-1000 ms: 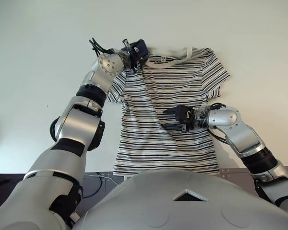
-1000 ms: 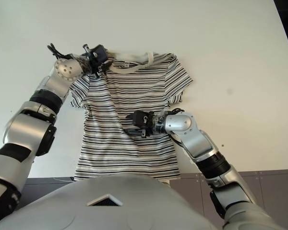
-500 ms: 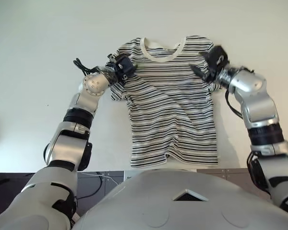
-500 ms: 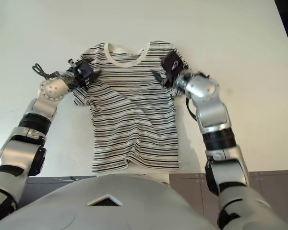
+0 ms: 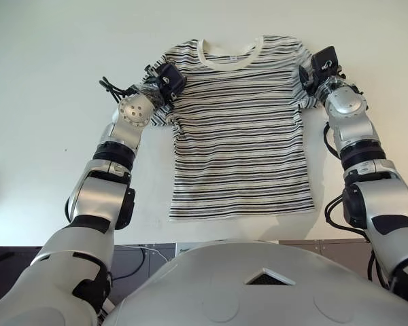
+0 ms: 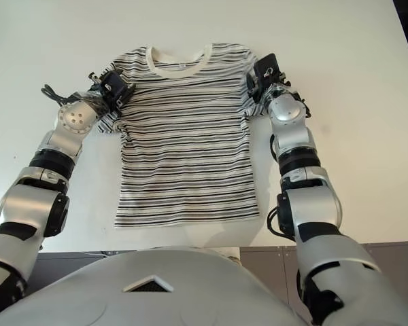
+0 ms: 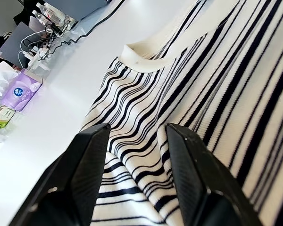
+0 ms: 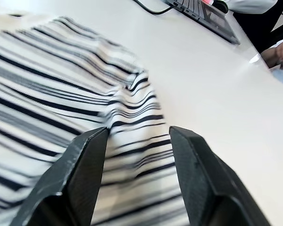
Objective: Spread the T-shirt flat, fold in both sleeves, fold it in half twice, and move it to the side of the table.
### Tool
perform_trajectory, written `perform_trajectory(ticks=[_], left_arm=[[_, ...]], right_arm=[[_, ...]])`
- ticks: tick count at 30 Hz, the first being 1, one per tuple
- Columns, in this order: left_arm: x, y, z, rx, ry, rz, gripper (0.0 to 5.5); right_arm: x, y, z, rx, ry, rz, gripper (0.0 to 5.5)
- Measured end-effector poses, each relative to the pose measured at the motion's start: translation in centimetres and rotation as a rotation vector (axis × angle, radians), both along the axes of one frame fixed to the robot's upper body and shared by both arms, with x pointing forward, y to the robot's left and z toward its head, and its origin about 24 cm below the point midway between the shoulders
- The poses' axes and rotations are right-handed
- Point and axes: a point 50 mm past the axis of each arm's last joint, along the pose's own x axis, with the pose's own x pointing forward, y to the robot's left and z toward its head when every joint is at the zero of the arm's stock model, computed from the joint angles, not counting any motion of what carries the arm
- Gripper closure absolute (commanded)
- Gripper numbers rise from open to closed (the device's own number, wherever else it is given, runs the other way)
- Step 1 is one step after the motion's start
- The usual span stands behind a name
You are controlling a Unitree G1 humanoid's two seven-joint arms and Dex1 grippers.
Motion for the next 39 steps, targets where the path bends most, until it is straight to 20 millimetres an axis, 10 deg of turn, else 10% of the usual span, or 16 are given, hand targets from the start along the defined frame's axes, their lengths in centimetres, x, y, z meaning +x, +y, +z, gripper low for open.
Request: perform_trajectory(ticks=[4,7,10,13,22,34,39], left_arm=[[0.1,-1.0,4.4,-0.31,-0.18,0.027,3.33],[-1.2,-0.4,7.1,-0.407,-0.232,0.046,3.33],[-5.1,2.2,4.5,-0.161,-0.037,-0.019,3.33],[-11.9,0.7,1.7,-0.101,0.229,-0.256,3.33],[-17.3,0.2,0.8,-0.03,0.294,-0.278,3.33],[-17.6,-0.3,0.8,-0.06,0.25,-0.203,3.33],[-15.6,-0.6,4.4,-0.142,0.093,-0.143,3.33]], right_arm=[[-0.9,1.3,5.6,0.079,-0.259,0.033,3.13],[-4.1,2.6,5.3,0.097,-0.202,0.133,3.13],[-9.9,3.8,1.8,0.064,0.031,0.336,3.13],[-14.0,1.5,-0.6,-0.137,0.231,0.473,3.13],[-18.7,0.6,-0.3,-0.236,0.314,0.596,3.13],[-19.9,0.0,-0.1,-0.249,0.343,0.567,3.13],[-18.8,-0.9,1.8,-0.164,0.309,0.454,3.13]])
